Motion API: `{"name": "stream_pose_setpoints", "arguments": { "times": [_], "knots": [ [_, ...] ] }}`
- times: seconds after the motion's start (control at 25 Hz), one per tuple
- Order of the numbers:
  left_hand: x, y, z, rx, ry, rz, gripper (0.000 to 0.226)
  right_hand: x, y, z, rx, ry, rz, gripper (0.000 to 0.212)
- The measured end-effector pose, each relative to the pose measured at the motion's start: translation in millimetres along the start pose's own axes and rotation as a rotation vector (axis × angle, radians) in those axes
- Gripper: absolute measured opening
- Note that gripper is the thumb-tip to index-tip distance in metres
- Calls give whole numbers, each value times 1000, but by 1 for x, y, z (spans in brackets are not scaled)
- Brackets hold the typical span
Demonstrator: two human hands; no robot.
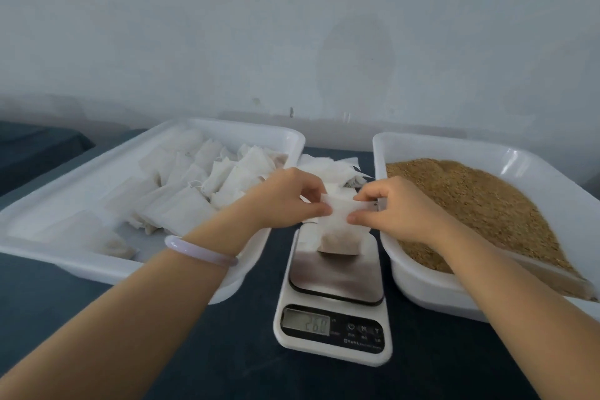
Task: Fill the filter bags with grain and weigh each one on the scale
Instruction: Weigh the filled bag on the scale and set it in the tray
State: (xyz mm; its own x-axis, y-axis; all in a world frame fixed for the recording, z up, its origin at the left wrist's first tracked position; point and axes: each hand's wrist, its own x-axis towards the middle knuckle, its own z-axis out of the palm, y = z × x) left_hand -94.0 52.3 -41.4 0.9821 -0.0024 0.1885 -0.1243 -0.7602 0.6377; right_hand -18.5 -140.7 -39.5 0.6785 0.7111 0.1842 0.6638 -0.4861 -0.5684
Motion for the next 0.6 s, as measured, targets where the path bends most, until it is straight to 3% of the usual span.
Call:
{"name": "stream_pose_setpoints", "arguments": {
  "times": [0.28, 0.36, 0.44, 0.6],
  "knots": [
    [-4, 5, -5, -160, 58, -23, 22, 13, -25, 6, 340, 244, -48, 13],
    [-5, 5, -10, -225, 116, -32, 15, 17, -29, 9, 392, 169, 18, 26],
    [-9, 6, -16, -277, 142, -24, 17, 20, -34, 14, 433, 76, 36, 26],
    [-13, 3, -35, -307, 160, -68, 13, 29, -52, 25, 459, 163, -2, 17]
  ]
}}
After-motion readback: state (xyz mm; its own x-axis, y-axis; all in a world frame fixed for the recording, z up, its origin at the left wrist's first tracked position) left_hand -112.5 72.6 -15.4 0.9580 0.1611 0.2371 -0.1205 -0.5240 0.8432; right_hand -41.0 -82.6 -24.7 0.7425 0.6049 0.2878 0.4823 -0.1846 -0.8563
